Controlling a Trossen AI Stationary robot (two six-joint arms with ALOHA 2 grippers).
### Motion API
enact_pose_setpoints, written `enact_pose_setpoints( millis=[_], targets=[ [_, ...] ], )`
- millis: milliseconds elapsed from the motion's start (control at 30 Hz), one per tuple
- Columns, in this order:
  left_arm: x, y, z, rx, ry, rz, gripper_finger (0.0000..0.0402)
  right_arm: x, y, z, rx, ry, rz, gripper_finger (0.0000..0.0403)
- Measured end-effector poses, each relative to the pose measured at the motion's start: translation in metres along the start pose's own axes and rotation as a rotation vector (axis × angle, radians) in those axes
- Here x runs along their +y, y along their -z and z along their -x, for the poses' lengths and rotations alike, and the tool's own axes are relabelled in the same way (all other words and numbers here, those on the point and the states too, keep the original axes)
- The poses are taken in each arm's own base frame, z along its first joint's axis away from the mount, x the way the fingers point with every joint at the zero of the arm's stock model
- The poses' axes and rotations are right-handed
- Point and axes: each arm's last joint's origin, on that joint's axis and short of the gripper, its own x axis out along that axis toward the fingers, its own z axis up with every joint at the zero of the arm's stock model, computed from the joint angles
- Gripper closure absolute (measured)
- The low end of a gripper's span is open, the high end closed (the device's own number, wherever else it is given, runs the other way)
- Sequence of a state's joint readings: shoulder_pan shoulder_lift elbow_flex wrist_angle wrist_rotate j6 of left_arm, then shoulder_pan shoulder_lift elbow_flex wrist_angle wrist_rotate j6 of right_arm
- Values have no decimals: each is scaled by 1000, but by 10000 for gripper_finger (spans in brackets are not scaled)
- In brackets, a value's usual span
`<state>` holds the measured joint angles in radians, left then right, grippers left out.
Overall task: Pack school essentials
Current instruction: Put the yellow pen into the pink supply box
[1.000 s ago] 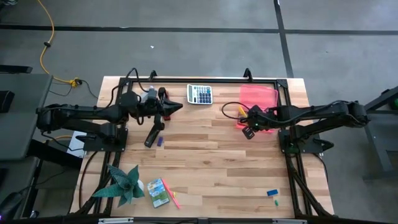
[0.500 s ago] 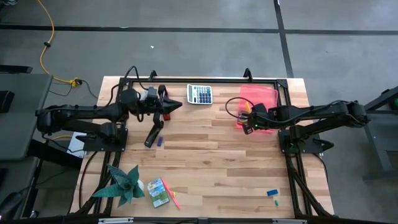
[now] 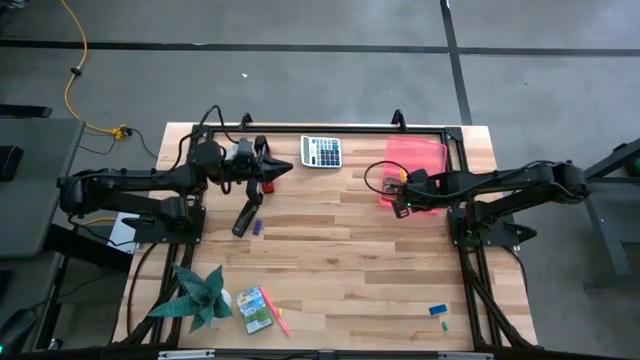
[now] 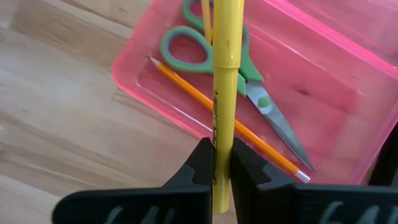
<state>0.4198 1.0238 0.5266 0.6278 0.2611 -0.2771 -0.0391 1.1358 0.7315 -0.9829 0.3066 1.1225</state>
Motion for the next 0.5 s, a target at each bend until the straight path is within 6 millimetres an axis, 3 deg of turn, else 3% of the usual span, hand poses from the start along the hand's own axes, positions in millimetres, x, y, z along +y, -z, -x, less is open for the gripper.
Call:
enact_pose_setpoints(
  millis=[500],
  targets=[
    [4, 7, -5, 28, -32, 9, 401, 8, 3, -14, 86, 48, 20, 401]
  ],
)
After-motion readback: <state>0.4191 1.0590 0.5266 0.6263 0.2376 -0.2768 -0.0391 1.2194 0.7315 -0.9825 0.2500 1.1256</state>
